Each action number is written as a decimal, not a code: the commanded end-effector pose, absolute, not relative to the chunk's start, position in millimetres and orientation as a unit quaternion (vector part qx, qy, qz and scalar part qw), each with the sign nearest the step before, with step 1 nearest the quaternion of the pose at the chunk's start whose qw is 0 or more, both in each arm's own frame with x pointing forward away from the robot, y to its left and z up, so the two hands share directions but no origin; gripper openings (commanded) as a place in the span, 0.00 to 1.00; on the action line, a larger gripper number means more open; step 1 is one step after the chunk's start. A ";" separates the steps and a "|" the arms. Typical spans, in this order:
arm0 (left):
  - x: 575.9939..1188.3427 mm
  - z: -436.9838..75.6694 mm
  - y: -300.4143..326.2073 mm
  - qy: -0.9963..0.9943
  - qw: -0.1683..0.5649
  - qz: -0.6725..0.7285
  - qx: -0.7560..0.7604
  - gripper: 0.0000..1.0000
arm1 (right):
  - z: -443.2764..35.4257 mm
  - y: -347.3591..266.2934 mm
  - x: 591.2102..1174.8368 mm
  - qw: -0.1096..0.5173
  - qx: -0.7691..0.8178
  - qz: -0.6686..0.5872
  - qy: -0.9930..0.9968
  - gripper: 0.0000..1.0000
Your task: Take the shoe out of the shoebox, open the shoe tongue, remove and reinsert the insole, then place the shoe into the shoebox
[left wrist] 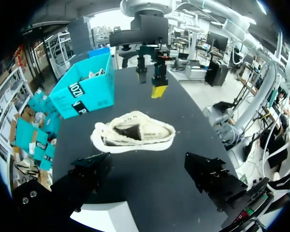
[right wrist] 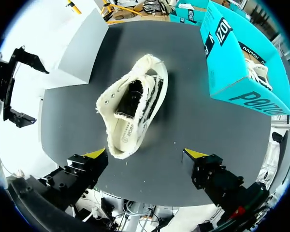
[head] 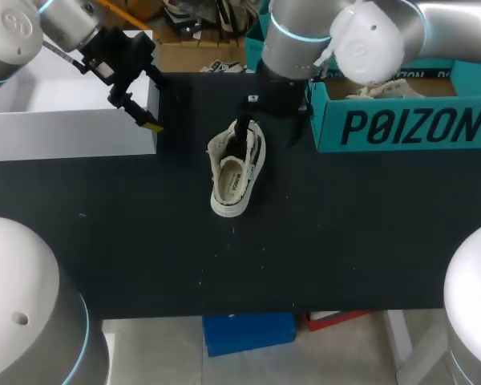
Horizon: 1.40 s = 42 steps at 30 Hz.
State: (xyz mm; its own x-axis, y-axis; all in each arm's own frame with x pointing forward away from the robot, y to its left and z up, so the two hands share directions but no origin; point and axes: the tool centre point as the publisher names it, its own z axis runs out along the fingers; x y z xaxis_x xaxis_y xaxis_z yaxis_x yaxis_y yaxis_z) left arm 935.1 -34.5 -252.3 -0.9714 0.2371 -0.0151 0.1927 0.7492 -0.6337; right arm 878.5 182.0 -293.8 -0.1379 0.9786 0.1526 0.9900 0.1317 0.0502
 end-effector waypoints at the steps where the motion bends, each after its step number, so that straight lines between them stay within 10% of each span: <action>1: 934.1 -252.0 -34.5 -0.935 0.033 0.333 -0.115 1.00 | -315.7 196.3 895.9 0.009 -0.657 0.006 -0.754 1.00; 16: 934.1 -252.0 -34.5 -0.935 0.033 0.333 -0.115 1.00 | -356.4 189.8 912.5 0.002 -0.663 0.010 -0.749 1.00; 27: 934.1 -252.0 -34.5 -0.935 0.033 0.333 -0.115 1.00 | -367.7 173.7 925.3 -0.011 -0.667 0.009 -0.745 0.66; 42: 934.1 -252.0 -34.5 -0.935 0.033 0.333 -0.115 1.00 | -387.0 181.2 931.9 -0.002 -0.670 -0.002 -0.742 0.65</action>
State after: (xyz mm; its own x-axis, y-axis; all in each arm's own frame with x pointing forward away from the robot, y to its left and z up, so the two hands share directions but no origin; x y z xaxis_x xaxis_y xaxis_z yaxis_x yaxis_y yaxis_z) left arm 935.1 -34.6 -252.4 -0.9715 0.2367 -0.0153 0.1925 0.7493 -0.6337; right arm 929.2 178.7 -381.9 -0.1019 0.9948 -0.0028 0.9948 0.1019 0.0084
